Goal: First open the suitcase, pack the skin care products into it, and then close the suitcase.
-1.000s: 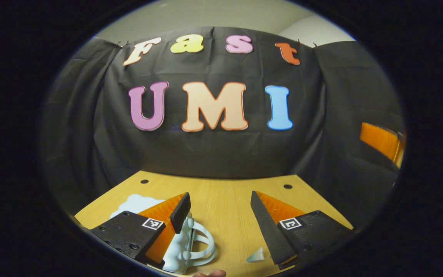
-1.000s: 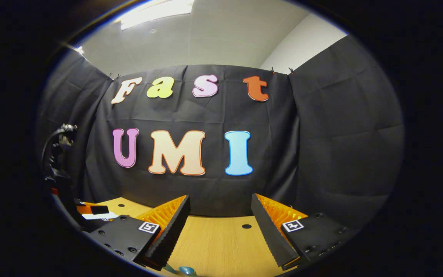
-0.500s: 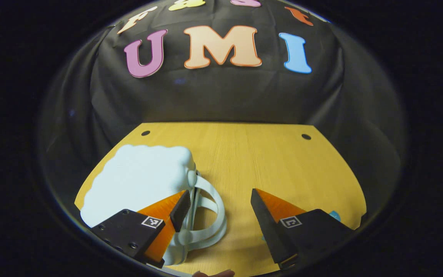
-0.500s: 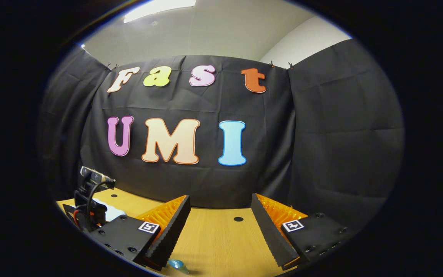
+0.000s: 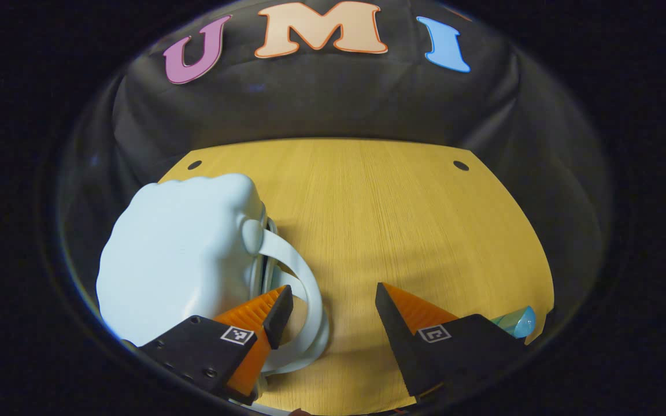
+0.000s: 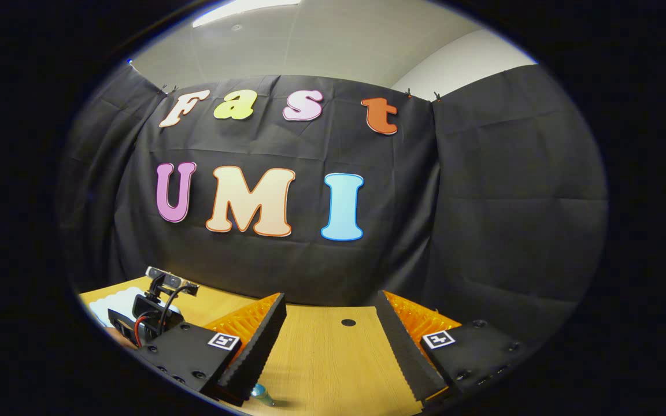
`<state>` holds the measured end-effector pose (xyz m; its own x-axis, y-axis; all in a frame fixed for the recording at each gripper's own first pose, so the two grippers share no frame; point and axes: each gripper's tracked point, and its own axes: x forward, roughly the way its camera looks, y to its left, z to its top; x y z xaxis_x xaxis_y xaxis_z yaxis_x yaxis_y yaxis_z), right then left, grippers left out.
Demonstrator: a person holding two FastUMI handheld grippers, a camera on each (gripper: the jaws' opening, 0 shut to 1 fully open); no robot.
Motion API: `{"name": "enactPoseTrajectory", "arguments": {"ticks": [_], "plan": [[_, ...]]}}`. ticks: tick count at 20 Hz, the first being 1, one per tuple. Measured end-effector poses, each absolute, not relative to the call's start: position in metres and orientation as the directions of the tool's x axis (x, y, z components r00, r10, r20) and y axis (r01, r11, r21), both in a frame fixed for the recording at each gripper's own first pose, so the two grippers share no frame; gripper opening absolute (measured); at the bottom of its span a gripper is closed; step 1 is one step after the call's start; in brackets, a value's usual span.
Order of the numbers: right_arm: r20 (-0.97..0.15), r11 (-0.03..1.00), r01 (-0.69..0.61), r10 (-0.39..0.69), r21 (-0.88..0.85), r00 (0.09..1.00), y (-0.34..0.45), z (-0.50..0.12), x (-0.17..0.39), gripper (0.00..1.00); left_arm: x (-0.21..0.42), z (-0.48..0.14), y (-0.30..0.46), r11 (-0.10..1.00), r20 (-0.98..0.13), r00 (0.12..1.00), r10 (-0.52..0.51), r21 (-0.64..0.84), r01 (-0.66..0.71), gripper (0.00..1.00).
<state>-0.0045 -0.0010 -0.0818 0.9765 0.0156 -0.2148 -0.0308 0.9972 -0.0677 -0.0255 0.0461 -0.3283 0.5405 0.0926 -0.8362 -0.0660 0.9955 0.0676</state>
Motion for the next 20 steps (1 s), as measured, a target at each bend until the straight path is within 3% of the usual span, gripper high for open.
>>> {"name": "enactPoseTrajectory", "arguments": {"ticks": [4, 6, 7, 8, 9, 16, 20], "plan": [[-0.211, 0.997, -0.025, 0.008, -0.078, 0.977, -0.002, -0.082, -0.009, 0.98, -0.028, -0.344, 0.049, 0.995, -0.874, 0.479, 0.084, 0.045, -0.093, 0.77], [-0.208, 0.996, -0.022, 0.004, -0.084, 0.978, -0.004, -0.081, -0.01, 0.98, -0.029, -0.349, 0.058, 0.992, -0.881, 0.461, 0.104, 0.062, -0.106, 0.58], [-0.205, 0.996, -0.02, 0.002, -0.084, 0.979, -0.005, -0.08, -0.011, 0.98, -0.03, -0.351, 0.063, 0.991, -0.884, 0.453, 0.119, 0.075, -0.112, 0.38], [-0.202, 0.996, -0.017, 0.0, -0.083, 0.979, -0.005, -0.079, -0.013, 0.98, -0.031, -0.352, 0.065, 0.991, -0.889, 0.442, 0.119, 0.075, -0.115, 0.3], [-0.2, 0.997, -0.017, 0.0, -0.08, 0.98, -0.006, -0.079, -0.013, 0.98, -0.033, -0.351, 0.063, 0.993, -0.898, 0.427, 0.104, 0.066, -0.103, 0.15], [-0.193, 0.997, -0.051, 0.039, -0.058, 0.98, 0.008, -0.078, -0.013, 0.98, -0.03, -0.315, 0.057, 0.992, -0.88, 0.467, 0.092, 0.121, 0.032, 0.01], [-0.193, 0.994, -0.095, 0.083, -0.054, 0.978, 0.026, -0.08, -0.013, 0.98, -0.034, -0.279, 0.062, 0.996, -0.859, 0.508, 0.065, 0.091, 0.026, 0.0]]}}
